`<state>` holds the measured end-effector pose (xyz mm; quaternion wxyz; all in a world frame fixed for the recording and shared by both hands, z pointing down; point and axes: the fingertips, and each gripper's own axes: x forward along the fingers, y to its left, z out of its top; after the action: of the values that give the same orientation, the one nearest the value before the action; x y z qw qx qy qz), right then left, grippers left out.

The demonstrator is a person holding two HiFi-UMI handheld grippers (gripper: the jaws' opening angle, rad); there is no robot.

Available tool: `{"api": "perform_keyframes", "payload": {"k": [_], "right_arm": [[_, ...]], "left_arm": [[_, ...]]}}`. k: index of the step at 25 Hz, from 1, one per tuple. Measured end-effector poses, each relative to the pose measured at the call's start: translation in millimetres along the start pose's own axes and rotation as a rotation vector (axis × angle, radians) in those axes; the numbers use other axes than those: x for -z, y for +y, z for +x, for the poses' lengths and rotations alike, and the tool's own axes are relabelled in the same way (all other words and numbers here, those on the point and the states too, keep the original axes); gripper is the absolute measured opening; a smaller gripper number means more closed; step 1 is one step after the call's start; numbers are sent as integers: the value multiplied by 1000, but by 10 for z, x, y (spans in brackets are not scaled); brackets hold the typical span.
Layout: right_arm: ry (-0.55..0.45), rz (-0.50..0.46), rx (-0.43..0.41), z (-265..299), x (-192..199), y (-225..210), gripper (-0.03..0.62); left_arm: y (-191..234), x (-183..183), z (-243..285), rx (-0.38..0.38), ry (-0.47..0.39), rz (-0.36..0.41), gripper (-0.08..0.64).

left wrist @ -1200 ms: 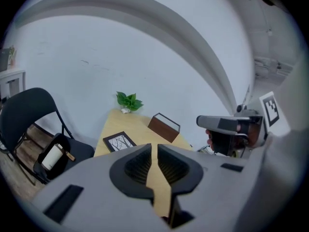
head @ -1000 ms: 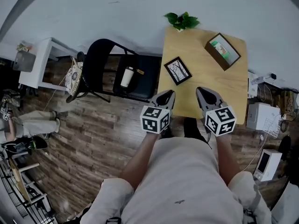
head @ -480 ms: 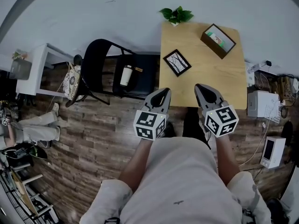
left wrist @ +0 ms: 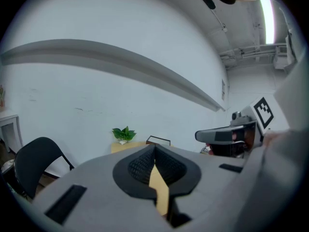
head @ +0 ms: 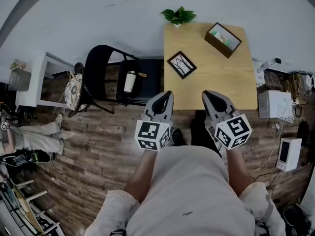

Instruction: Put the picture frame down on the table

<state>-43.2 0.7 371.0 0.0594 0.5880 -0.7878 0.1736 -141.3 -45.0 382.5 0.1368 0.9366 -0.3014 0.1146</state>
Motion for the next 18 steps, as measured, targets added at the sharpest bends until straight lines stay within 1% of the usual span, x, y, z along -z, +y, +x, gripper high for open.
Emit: {"api": "perform_keyframes", "payload": {"k": [5, 9, 13, 18], "right_arm": [[-16, -26, 5, -40, -34, 58, -2], [-20, -17, 19, -73, 3, 63, -2], [-20, -17, 20, -114, 32, 86, -2], [-11, -29, 21, -119, 35, 81, -2]], "left_arm": [[-60, -70, -45, 13, -15, 14, 8], [-101, -8, 3, 22, -6, -1, 8], [-189, 4, -2, 37, -1, 12, 8], [-192, 12, 27, 37, -2, 3, 8]]}}
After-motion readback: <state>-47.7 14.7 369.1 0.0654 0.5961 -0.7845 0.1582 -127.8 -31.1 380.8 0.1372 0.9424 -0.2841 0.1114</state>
